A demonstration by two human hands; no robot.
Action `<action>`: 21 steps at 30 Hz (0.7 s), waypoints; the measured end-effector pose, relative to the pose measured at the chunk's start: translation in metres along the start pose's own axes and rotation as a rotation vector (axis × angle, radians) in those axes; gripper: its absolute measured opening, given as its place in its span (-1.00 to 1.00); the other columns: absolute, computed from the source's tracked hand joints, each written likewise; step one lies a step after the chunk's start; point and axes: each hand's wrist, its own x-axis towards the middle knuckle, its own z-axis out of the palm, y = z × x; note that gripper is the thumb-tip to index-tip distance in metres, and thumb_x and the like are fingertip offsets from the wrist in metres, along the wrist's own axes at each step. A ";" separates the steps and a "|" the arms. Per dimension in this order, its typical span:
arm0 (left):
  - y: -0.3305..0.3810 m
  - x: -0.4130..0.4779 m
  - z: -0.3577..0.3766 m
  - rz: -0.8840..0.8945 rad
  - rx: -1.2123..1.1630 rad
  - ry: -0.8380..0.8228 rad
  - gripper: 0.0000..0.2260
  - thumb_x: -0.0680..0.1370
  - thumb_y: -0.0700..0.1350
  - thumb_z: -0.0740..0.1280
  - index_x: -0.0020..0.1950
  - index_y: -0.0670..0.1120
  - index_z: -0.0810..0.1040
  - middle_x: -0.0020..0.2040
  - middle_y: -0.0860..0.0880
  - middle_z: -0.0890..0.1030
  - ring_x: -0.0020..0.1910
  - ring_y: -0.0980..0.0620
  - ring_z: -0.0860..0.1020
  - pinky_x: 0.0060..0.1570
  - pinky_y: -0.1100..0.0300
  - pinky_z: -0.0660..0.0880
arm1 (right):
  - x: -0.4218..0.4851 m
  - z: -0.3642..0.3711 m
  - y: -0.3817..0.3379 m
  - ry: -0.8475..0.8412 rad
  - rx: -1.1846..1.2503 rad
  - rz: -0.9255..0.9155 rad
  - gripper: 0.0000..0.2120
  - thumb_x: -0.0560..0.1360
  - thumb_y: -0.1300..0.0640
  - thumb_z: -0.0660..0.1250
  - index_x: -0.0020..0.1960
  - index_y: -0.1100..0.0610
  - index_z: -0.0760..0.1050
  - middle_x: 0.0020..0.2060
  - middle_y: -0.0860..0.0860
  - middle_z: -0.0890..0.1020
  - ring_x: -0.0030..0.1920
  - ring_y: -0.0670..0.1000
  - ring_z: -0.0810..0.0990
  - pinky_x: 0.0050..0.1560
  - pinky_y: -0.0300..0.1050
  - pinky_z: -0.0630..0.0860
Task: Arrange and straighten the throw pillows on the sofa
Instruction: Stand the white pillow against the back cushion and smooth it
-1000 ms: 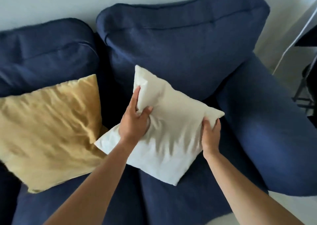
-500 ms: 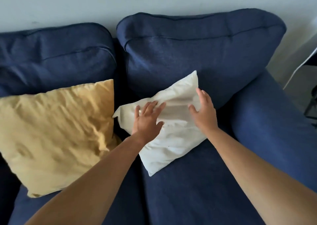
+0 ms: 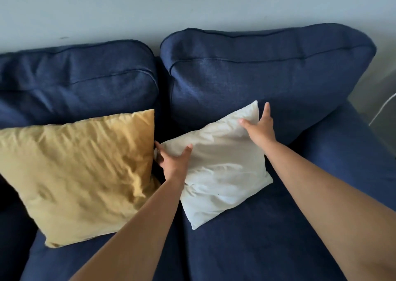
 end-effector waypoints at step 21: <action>0.072 -0.044 0.137 0.355 -0.230 0.205 -0.80 0.45 0.04 0.48 0.03 0.13 0.57 -0.06 0.12 0.66 -0.06 0.15 0.63 0.03 0.18 0.56 | 0.081 -0.148 0.090 0.139 0.368 -0.154 -0.60 0.56 0.10 0.32 0.40 0.02 0.46 0.24 -0.16 0.54 0.24 -0.15 0.49 0.22 -0.36 0.35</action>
